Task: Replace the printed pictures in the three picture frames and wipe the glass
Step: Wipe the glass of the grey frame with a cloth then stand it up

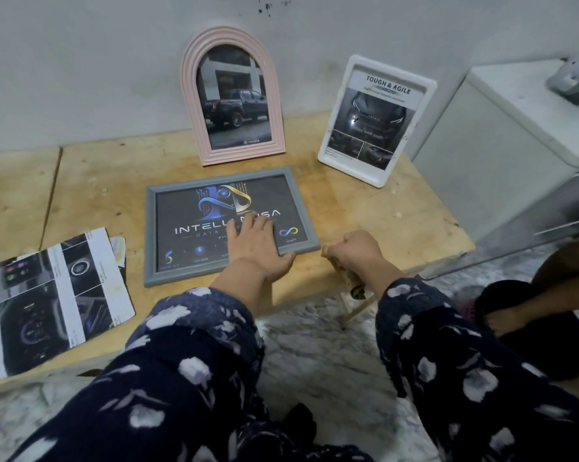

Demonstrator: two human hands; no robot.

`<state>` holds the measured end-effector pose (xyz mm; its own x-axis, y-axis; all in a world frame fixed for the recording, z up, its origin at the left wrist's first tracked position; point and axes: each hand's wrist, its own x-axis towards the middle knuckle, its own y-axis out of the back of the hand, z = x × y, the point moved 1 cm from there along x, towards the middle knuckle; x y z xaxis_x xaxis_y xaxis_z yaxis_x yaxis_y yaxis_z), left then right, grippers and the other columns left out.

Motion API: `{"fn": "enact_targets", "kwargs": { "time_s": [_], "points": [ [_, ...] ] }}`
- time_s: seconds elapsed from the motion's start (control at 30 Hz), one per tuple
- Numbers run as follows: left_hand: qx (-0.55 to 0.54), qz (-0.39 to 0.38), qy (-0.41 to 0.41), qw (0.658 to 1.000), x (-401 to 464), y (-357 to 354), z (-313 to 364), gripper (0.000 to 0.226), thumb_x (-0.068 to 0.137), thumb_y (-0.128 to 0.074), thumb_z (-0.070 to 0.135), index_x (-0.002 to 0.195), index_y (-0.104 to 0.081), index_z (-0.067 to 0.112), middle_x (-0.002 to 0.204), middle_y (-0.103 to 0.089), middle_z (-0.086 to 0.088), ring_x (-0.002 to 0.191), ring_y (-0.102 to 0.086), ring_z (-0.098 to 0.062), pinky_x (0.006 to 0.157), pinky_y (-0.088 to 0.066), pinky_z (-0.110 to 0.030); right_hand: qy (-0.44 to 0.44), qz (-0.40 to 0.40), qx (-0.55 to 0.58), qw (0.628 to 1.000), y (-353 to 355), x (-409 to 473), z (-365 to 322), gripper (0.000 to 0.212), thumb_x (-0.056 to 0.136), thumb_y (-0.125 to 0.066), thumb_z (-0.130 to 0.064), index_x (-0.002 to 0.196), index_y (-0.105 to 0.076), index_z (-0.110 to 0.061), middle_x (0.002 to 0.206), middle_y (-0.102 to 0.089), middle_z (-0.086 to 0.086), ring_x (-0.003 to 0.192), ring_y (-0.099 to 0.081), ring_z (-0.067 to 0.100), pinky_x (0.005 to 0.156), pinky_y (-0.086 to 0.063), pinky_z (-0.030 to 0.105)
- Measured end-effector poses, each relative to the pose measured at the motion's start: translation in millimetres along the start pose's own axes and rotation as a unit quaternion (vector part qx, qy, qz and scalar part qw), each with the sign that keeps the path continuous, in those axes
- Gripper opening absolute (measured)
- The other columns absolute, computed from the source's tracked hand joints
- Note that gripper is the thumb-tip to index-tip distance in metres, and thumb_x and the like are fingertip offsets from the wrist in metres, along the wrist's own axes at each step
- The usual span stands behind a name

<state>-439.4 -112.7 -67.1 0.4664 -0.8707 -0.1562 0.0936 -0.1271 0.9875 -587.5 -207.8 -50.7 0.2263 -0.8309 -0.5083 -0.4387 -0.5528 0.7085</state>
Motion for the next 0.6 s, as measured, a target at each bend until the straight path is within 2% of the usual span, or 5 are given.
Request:
{"fn": "enact_targets", "kwargs": {
  "time_s": [0.13,0.2,0.27,0.43,0.6],
  "points": [
    [-0.028,-0.01,0.008,1.0,-15,-3,-15,0.103,0.077,-0.043,0.077,0.155,-0.006,0.019,0.162,0.003,0.009,0.148,0.008,-0.014,0.117,0.006,-0.05,0.054,0.046,-0.006,0.997,-2,-13,-12,0.014,0.082,-0.063,-0.03,0.072,-0.062,-0.02,0.076,-0.062,-0.004,0.085,-0.062,0.024,0.08,-0.048,0.033],
    [-0.024,0.002,0.028,0.999,-26,-4,-31,0.103,0.079,-0.041,0.077,0.155,-0.002,0.019,0.162,0.008,0.008,0.147,0.013,-0.013,0.116,0.01,-0.05,0.08,0.065,-0.022,0.994,-6,-18,-25,0.011,0.084,-0.062,-0.031,0.077,-0.065,-0.023,0.081,-0.065,-0.005,0.08,-0.061,0.02,0.077,-0.047,0.03],
    [-0.02,0.006,0.057,0.998,-39,-5,-49,0.101,0.081,-0.039,0.076,0.155,-0.001,0.018,0.162,0.01,0.006,0.147,0.015,-0.014,0.115,0.012,-0.049,0.104,0.063,-0.032,0.992,-13,-22,-39,0.012,0.084,-0.061,-0.034,0.078,-0.067,-0.025,0.083,-0.067,-0.008,0.077,-0.061,0.017,0.084,-0.049,0.033],
    [-0.045,0.018,0.197,0.979,-88,-14,-108,0.082,0.094,-0.038,0.06,0.154,-0.005,0.015,0.162,0.001,0.003,0.148,0.004,-0.017,0.117,-0.001,-0.047,0.204,0.014,-0.091,0.975,-59,-46,-85,0.018,0.086,-0.063,-0.037,0.069,-0.066,-0.033,0.092,-0.07,-0.011,0.097,-0.062,0.02,0.094,-0.043,0.035],
    [-0.123,0.058,0.262,0.955,-121,-25,-147,0.059,0.096,-0.05,0.038,0.147,-0.027,0.018,0.159,-0.015,0.004,0.147,-0.005,-0.018,0.115,-0.007,-0.045,0.346,-0.014,-0.169,0.923,-105,-74,-125,0.013,0.089,-0.061,-0.036,0.096,-0.072,-0.031,0.109,-0.066,-0.008,0.108,-0.059,0.019,0.1,-0.031,0.037]
  ]
}}
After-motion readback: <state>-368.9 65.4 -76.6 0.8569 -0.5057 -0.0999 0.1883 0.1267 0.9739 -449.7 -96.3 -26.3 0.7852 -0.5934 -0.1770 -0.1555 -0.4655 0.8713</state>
